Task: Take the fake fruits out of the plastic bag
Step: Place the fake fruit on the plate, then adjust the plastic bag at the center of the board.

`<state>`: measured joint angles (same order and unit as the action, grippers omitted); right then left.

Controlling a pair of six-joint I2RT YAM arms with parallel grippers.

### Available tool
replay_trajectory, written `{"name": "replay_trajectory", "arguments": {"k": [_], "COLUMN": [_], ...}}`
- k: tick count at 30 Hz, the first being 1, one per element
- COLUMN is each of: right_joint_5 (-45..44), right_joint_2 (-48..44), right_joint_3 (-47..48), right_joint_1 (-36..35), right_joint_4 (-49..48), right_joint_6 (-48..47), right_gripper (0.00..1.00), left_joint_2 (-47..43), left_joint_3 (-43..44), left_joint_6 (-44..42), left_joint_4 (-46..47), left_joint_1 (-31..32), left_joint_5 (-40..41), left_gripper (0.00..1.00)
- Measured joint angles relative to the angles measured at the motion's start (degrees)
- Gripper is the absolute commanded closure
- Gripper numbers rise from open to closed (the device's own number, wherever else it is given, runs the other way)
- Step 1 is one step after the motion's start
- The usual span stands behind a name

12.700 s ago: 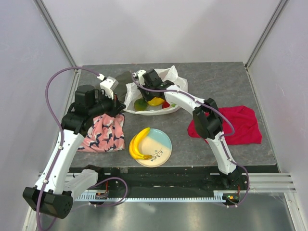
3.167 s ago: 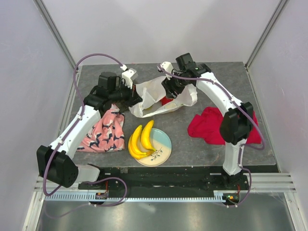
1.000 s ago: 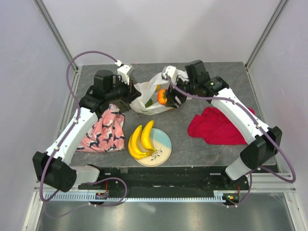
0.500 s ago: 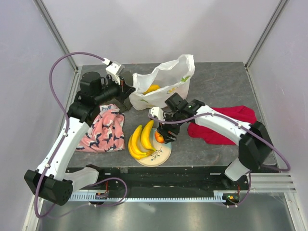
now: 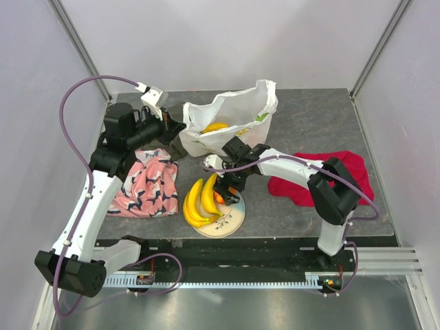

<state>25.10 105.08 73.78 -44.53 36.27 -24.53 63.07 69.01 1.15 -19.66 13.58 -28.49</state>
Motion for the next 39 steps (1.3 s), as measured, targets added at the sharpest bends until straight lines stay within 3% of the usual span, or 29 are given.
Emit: {"name": "replay_trajectory", "arguments": {"k": [6, 10, 14, 18, 19, 22, 27, 30, 35, 39], "right_joint_5": [-0.17, -0.07, 0.39, -1.97, -2.82, -4.44, -8.04, -11.58, -13.22, -8.72], "right_joint_2": [-1.49, -8.15, -13.81, -19.19, -20.44, -20.59, -11.13, -5.79, -9.33, -17.29], "right_joint_3": [-0.02, 1.42, 15.61, 25.2, 25.0, 21.94, 11.08, 3.13, -1.73, -0.83], "right_joint_1": [-0.15, 0.74, 3.61, 5.49, 5.51, 5.46, 7.8, 11.1, 13.68, 13.64], "right_joint_4": [0.37, 6.6, 14.99, 8.33, 6.14, 0.35, -7.17, -6.43, -2.93, 2.84], "right_joint_6": [0.76, 0.66, 0.26, 0.74, 0.61, -1.73, -2.69, -1.73, -1.25, -2.32], "right_gripper": [0.02, 0.02, 0.02, 0.02, 0.11, 0.26, 0.34, 0.35, 0.34, 0.18], "left_joint_2": [-0.17, -0.9, -2.62, -6.47, -7.52, -9.51, -7.91, -6.8, -6.73, -6.71], "left_joint_3": [-1.18, -3.87, -6.71, -9.68, -10.16, -10.47, -10.56, -11.17, -12.26, -12.31], "left_joint_6": [-0.26, -1.36, -4.96, -8.79, -9.44, -10.93, -12.02, -12.17, -12.72, -12.85], "left_joint_4": [0.04, -0.31, -3.21, -7.39, -8.2, -9.64, -10.6, -10.88, -11.58, -11.56], "left_joint_1": [0.0, 0.0, 0.07, 0.5, 0.72, 1.29, 1.29, 1.29, 1.53, 1.53], "left_joint_5": [-1.99, -2.34, -3.37, -4.7, -4.87, -5.03, -4.87, -4.63, -4.61, -4.7], "left_gripper": [0.98, 0.98, 0.98, 0.98, 0.99, 0.98, 0.99, 0.98, 0.98, 0.99]}}
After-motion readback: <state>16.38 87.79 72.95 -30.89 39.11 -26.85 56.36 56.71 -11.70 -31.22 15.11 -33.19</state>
